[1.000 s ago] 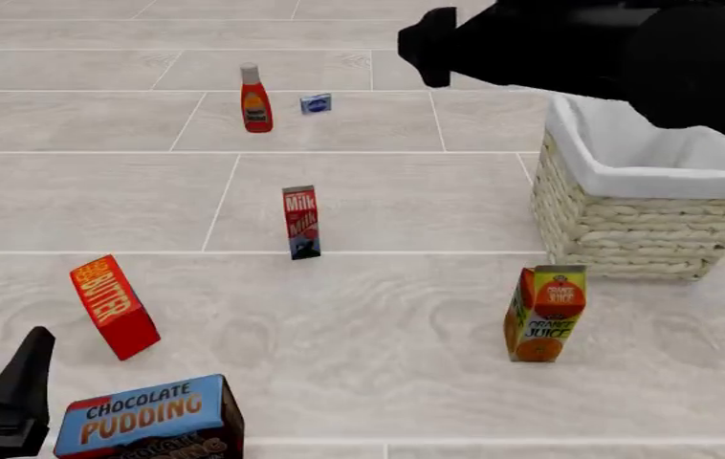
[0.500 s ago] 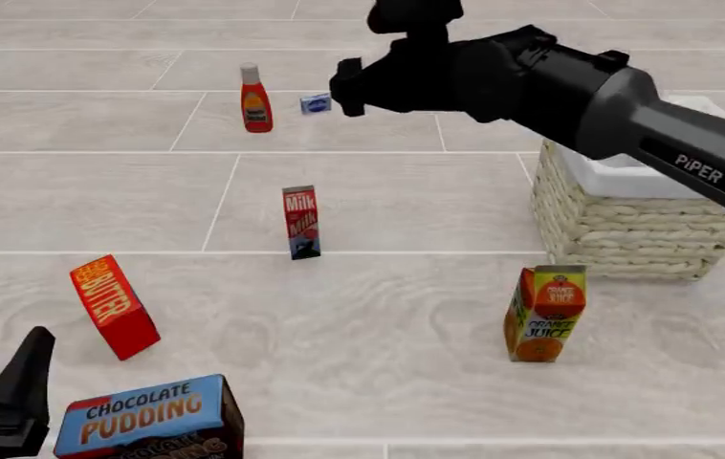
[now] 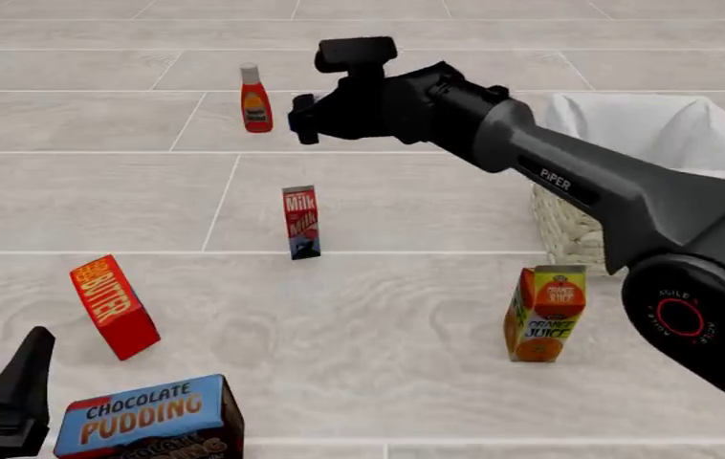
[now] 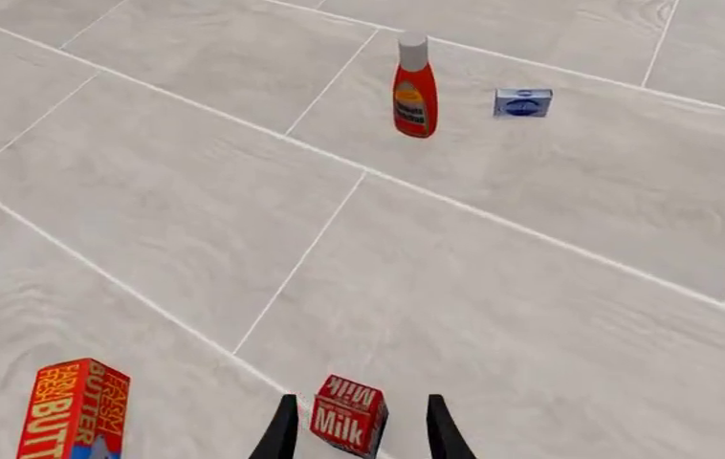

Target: Pick the milk and place it in the basket.

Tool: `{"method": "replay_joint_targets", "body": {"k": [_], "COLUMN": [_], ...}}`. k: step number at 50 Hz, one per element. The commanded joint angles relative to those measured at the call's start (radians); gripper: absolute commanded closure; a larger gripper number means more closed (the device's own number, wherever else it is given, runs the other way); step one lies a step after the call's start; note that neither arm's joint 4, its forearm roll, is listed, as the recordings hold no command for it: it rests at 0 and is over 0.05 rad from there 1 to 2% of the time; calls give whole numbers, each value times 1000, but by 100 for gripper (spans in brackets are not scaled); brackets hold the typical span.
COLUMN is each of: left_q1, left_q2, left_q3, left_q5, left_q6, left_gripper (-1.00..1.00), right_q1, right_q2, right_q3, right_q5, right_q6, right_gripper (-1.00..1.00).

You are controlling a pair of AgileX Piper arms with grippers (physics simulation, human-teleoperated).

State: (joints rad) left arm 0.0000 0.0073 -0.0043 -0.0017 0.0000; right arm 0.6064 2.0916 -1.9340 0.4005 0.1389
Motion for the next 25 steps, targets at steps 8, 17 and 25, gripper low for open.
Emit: {"method": "replay_joint_targets", "body": {"k": [8,17,25], "left_q1": [0,0,0], "left_q2": [0,0,0], "left_q3": [0,0,0], "left_q5": [0,0,0], "left_q6": [0,0,0], "left_gripper": [-100,-100,-100], "right_q1": [18,14,14], "right_q2": [138,198,233], "right_q3": [-108,-137,-147], "right_q5": [15,14,13], "right_q6": [35,52,65], "right_gripper": [-100,-100,-100]}}
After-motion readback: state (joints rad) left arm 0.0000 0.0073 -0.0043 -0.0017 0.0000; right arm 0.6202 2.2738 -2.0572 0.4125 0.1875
